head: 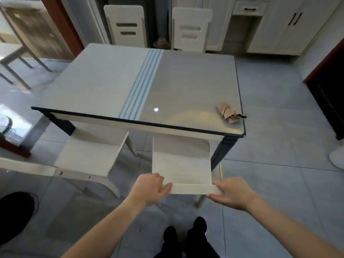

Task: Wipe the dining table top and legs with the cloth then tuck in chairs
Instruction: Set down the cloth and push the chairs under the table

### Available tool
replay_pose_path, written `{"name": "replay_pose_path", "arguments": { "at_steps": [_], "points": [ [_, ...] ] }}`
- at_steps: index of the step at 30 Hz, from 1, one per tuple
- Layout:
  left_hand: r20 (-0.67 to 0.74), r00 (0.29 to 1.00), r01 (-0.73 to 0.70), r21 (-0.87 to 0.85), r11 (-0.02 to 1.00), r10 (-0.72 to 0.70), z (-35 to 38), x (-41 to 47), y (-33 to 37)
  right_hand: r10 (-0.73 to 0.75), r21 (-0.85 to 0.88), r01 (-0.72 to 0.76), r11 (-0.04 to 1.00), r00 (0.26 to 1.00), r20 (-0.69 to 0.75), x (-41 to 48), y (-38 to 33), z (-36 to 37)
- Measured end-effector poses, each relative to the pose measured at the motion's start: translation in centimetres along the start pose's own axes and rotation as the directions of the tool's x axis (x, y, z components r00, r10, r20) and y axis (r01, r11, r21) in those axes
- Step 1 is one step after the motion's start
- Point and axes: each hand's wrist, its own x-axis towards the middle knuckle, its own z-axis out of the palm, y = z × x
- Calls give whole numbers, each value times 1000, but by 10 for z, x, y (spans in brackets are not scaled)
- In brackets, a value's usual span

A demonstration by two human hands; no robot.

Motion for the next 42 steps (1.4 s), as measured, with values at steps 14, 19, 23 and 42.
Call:
{"name": "replay_pose_path", "arguments": {
  "at_steps": [14,19,23,42],
  "points": [
    [-103,957,-247,202,948,272,5,8,-35,33,-160,-36,986,999,-22,12,-14,10],
    [-25,969,-233,223,946,245,0,15,-44,-14,-237,1,972,999,-52,29,-15,4],
    [-24,970,-230,225,947,241,-7,34,-56,10,-197,-27,980,996,-87,47,-10,5],
    [-64,976,-187,249,950,209,-19,146,-104,9,-218,-46,975,985,-170,151,45,-8]
  ]
}}
